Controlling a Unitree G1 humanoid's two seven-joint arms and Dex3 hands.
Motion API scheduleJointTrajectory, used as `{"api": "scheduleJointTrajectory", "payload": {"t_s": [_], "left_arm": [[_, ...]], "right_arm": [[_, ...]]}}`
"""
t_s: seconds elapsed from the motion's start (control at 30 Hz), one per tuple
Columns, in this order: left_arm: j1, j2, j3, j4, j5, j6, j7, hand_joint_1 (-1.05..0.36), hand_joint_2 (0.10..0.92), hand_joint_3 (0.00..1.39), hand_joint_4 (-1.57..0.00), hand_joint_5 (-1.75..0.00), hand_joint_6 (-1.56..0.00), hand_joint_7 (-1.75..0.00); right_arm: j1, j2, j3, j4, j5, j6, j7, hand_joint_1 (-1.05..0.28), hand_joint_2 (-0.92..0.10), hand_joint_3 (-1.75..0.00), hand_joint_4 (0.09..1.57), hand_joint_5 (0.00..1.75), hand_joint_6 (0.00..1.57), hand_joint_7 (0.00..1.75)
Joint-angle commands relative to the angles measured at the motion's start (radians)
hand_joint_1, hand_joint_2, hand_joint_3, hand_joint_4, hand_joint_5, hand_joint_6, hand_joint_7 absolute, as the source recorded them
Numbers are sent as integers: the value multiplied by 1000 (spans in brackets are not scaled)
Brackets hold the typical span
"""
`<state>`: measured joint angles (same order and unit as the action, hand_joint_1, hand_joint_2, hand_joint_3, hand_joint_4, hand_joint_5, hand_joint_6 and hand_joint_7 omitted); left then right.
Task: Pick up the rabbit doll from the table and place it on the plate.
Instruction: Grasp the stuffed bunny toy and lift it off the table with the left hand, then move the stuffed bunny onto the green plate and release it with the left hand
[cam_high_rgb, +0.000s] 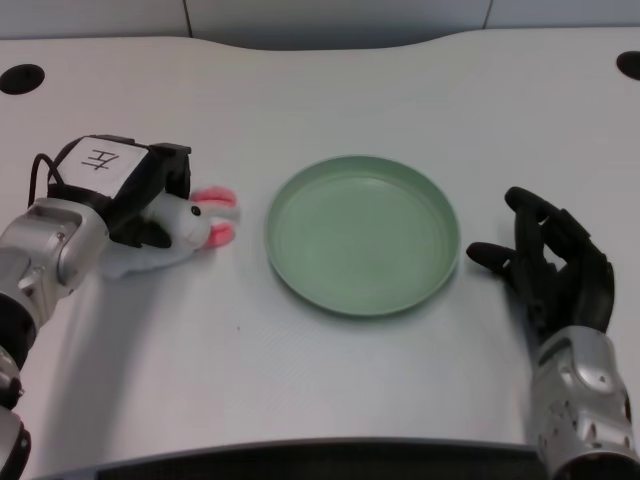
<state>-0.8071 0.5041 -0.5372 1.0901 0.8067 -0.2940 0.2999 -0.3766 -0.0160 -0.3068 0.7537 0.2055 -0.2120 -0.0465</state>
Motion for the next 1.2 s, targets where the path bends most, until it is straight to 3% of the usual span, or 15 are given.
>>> {"api": "scheduleJointTrajectory", "payload": {"t_s": [0.03, 0.1, 0.3, 0.43, 0.7, 0.83, 0.97, 1.03, 1.13, 1.2], "left_arm": [[-6, -3, -10, 22, 4, -1, -1, -180, 788, 5, -875, -1746, -633, -1745], [-12, -6, -11, 29, 2, 6, -13, -143, 800, 10, -899, -1746, -644, -1737], [-12, -12, 18, 22, -42, 19, -52, -84, 911, 65, -875, -1746, -629, -1743], [-7, -3, 62, -6, -97, -3, -75, -5, 919, 90, -864, -1746, -629, -1746], [-22, 33, 140, -105, -171, 38, -182, -21, 886, 147, -772, -1746, -565, -1746], [-15, 70, 185, -172, -194, 13, -199, 2, 847, 132, -773, -1746, -554, -1746], [-4, 86, 215, -234, -215, 29, -242, -15, 849, 137, -773, -1746, -552, -1746], [2, 95, 230, -272, -225, 37, -266, -18, 848, 139, -772, -1746, -549, -1746], [11, 95, 261, -322, -254, 44, -285, -13, 825, 131, -788, -1746, -571, -1746], [9, 90, 260, -351, -251, 41, -290, -13, 818, 130, -795, -1746, -579, -1746]], "right_arm": [[6, 4, -2, -8, 14, 0, 8, -306, -921, -294, 766, 981, 707, 458], [5, 2, -2, -5, 12, 1, 3, -305, -921, -288, 769, 982, 706, 456], [2, 0, -2, 0, 15, -3, 9, -297, -921, -290, 775, 985, 705, 450], [4, -1, 2, -4, 11, -4, 8, -297, -921, -291, 759, 981, 701, 447], [-6, 1, -1, 11, 15, -8, 9, -294, -921, -284, 764, 994, 708, 454], [-13, 2, -3, 14, 14, 4, -3, -286, -921, -290, 756, 989, 703, 448], [-15, 0, -2, 20, 13, -5, 1, -295, -921, -287, 759, 994, 707, 448], [-16, 0, 0, 22, 10, -5, -3, -301, -921, -277, 764, 999, 711, 451], [-23, -1, -6, 34, 16, -5, -1, -301, -921, -257, 764, 1000, 713, 451], [-24, -1, -4, 32, 12, -2, -7, -299, -921, -263, 767, 1001, 715, 452]]}}
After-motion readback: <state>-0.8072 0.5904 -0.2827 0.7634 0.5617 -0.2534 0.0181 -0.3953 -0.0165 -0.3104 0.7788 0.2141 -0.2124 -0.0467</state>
